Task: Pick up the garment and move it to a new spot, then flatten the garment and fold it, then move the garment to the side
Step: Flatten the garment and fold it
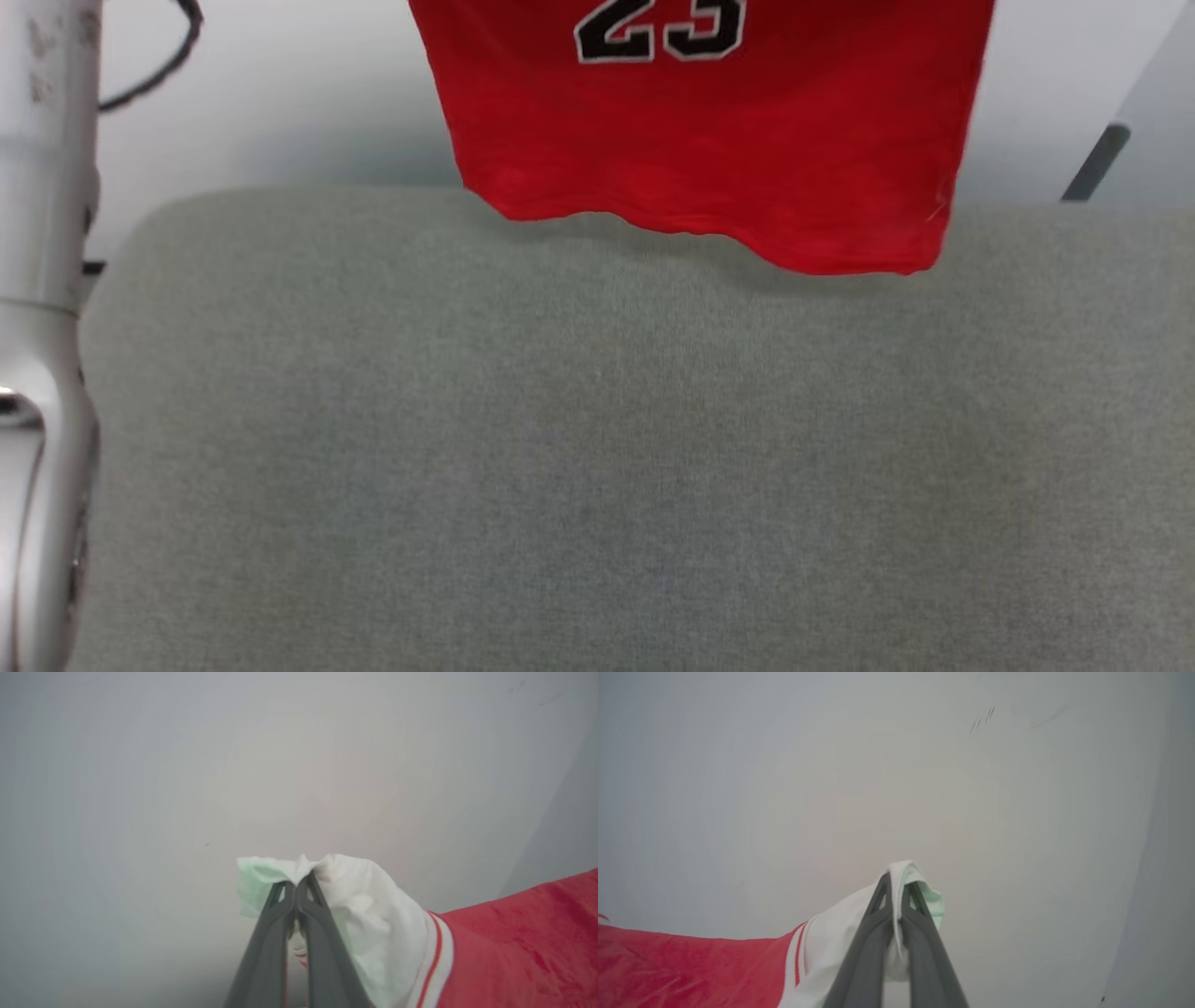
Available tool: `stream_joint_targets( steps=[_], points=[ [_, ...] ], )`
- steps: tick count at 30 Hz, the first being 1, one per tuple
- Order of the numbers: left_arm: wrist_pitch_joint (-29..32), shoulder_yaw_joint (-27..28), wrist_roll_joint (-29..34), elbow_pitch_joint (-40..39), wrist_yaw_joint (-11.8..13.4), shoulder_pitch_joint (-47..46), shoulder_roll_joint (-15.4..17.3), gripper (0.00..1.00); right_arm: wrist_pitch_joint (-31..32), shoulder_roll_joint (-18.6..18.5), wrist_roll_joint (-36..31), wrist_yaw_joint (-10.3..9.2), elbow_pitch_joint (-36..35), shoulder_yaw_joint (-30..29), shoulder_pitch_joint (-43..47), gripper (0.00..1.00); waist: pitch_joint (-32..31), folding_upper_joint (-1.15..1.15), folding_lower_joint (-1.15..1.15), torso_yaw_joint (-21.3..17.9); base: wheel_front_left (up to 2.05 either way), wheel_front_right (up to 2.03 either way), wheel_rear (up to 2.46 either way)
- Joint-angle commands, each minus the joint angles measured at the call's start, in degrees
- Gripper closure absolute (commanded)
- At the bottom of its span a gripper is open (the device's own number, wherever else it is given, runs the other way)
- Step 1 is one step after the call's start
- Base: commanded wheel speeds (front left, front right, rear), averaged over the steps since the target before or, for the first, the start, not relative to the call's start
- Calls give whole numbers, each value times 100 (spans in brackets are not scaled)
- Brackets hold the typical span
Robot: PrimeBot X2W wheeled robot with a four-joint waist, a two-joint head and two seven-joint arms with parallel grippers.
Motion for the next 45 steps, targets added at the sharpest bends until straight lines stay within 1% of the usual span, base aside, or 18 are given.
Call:
stream_joint_targets(
  steps=[1, 3, 9, 14, 19, 24, 29, 31, 35, 38, 41, 42, 45],
  points=[
    [-126, -72, 32, 14, -41, -274, -10, 100, -177, -62, 14, -4, 33, 67, -235, 100, 635, 0, 0, -65, 0, 0, 0],
    [-269, -150, 76, 25, -37, -510, 1, 100, -386, -148, -41, -4, 61, 133, -424, 100, 960, 0, 0, -93, 0, 0, 0],
    [-948, -311, 252, 31, -44, -1376, 44, 100, -1202, -347, -302, -4, 254, 268, -1093, 100, 2019, 0, 0, -175, 0, 0, 0],
    [-1388, -458, 290, 109, -45, -2074, -59, 100, -1895, -467, -645, -4, 496, 264, -1675, 100, 2931, 0, 0, -164, 0, 0, 0],
    [-1779, -759, 306, 88, -42, -2547, -113, 100, -2361, -443, -924, -4, 815, 142, -2103, 100, 3720, 0, 0, -113, 0, 0, 0],
    [-2119, -919, 95, 245, -41, -2669, -127, 100, -2513, -304, -1224, -4, 1132, -18, -2286, 100, 4226, 0, 0, -51, 0, 0, 0],
    [-2302, -1098, -109, 467, -41, -2518, -131, 100, -2537, -160, -1497, -4, 1231, -91, -2238, 100, 4371, 0, 0, 61, 0, 0, 0],
    [-2362, -1164, -186, 535, -41, -2455, -136, 100, -2537, -93, -1518, -4, 1260, -124, -2177, 100, 4367, 0, 0, 104, 0, 0, 0],
    [-2371, -1296, -361, 706, -41, -2313, -160, 100, -2538, -72, -1605, -5, 1287, -78, -2077, 100, 4255, 0, 0, 185, 0, 0, 0],
    [-2257, -1377, -542, 828, -40, -2094, -204, 100, -2539, -87, -1502, -5, 1344, 14, -1962, 100, 4059, 0, 0, 230, 0, 0, 0],
    [-2001, -1454, -785, 922, -41, -1777, -233, 100, -2538, -135, -1331, -4, 1498, 224, -1739, 100, 3753, 0, 0, 271, 0, 0, 0],
    [-2001, -1454, -785, 922, -41, -1777, -233, 100, -2538, -135, -1331, -4, 1498, 224, -1739, 100, 3753, 0, 0, 271, 0, 0, 0],
    [-1657, -1559, -1015, 994, -41, -1382, -242, 100, -2437, -187, -1030, -5, 1661, 530, -1464, 100, 3335, 0, 0, 296, 0, 0, 0]
  ],
)
